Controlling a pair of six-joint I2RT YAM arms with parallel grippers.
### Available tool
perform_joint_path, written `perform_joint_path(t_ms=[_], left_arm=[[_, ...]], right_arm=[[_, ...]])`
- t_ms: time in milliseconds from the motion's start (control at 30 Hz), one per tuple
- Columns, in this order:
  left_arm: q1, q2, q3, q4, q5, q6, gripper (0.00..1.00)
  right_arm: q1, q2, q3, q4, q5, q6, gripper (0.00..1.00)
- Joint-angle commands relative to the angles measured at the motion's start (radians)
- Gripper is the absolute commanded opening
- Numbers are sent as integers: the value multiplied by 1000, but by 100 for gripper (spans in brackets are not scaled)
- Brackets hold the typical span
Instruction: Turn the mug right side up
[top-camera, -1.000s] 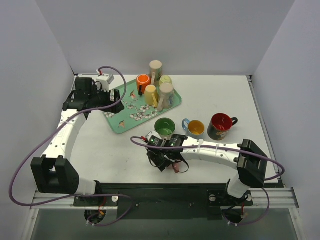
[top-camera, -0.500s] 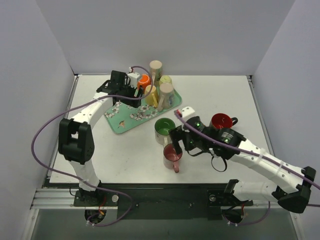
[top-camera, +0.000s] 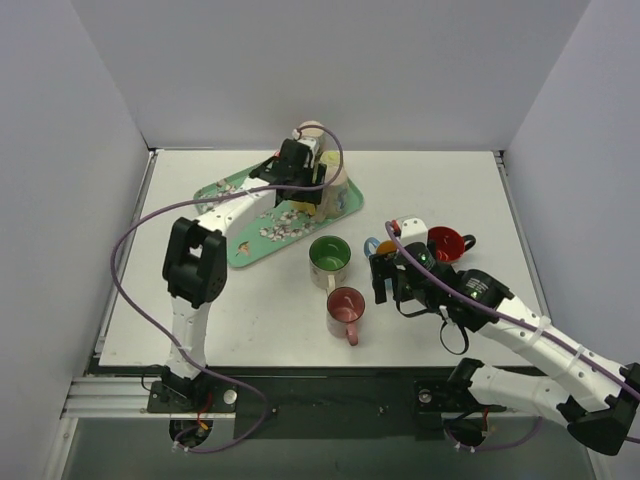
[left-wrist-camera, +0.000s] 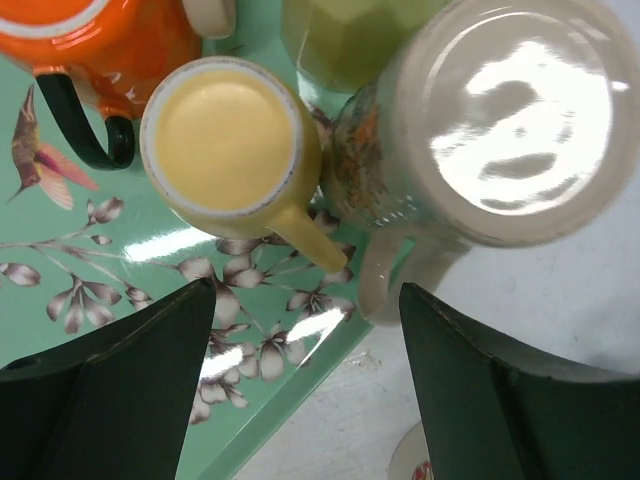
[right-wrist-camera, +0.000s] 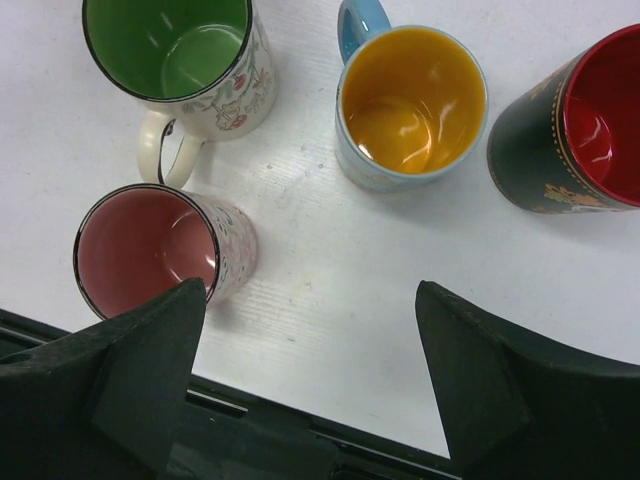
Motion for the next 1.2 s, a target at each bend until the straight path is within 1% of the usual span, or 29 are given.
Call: perform_joint_path(t_ms=[0,133,267,333,367,467,600,633,700,733,767,800,833,867,967,1000,1133,1167], left_arm=[[12,76,59,34,-166,-126,85],[9,136,134,34,-209,-120,85],[3,183,157,20,-270,-100,85],[11,173,108,50,-304,-79,85],[15,153,88,95,-310,-56,85],[41,102,9,136,-316,-30,84],[47,27,-99,221,-298,19,76],[46,16,-126,245,-296,29,76],[46,-2,-153,271,-255,47,75],[44,-7,-159,284,-237,55,74],[46,-10,-164,304,-224,71,69],[49,-5,-164,324,-215,90,66],[52,-1,-162,328,-194,96,59],[60,8,-159,331,-180,102,58],[86,39,-121,304,-53,99,57],[90,54,-111,290,-37,98,57],[97,88,-82,269,-25,102,49],[97,90,-78,267,-25,102,44]], right_arm=[[-3,-17,-9,26,-9,19,80],[-1,-21,-27,35,-37,25,79],[-2,-43,-44,41,-49,34,79],[2,-53,-50,46,-60,37,78],[2,-58,-52,47,-63,36,78],[4,-63,-53,50,-72,36,78],[5,-53,-58,59,-80,31,78],[5,-47,-58,59,-82,30,78],[7,-38,-55,61,-85,30,78],[10,-40,-55,64,-89,31,78],[10,-38,-55,67,-92,31,78],[11,-38,-56,65,-92,31,78],[11,-40,-57,65,-89,30,78],[11,-41,-57,64,-91,28,78],[13,-53,-55,62,-82,33,78],[13,-59,-53,64,-80,34,78],[14,-70,-46,64,-77,36,78],[14,-72,-46,64,-77,34,78]])
